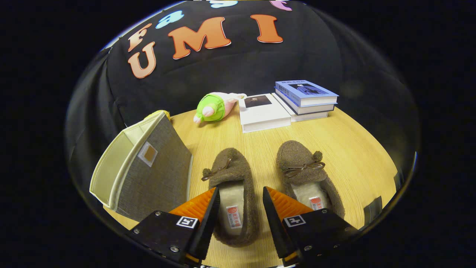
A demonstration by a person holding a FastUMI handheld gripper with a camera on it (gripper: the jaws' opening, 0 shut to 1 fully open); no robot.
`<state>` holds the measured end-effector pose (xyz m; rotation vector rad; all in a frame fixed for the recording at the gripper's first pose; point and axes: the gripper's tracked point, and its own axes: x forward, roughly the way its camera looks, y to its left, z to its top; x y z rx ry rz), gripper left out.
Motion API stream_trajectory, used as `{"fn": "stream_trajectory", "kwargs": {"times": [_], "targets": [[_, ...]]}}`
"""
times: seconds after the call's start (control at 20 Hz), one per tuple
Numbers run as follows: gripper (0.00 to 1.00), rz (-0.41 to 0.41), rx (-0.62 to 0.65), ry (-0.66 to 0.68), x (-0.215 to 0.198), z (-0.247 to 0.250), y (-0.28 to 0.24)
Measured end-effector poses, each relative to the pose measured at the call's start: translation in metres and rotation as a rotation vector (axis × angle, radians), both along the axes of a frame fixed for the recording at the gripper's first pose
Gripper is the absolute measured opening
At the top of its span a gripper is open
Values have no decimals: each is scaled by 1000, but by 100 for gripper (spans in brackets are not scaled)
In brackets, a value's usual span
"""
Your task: Open the storage box then place both shoes into the box .Put the left shoe in first, then the right shoe, with the right side of both shoes facing outward in a uniform manner.
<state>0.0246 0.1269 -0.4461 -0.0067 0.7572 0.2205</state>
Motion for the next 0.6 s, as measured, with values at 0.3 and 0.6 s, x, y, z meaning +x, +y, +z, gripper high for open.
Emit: {"fn": "stream_trajectory", "kwargs": {"times": [0.3, 0.6], "targets": [[55, -41, 13, 81, 12, -32, -5], [42, -43, 34, 159, 9, -52, 6]]}}
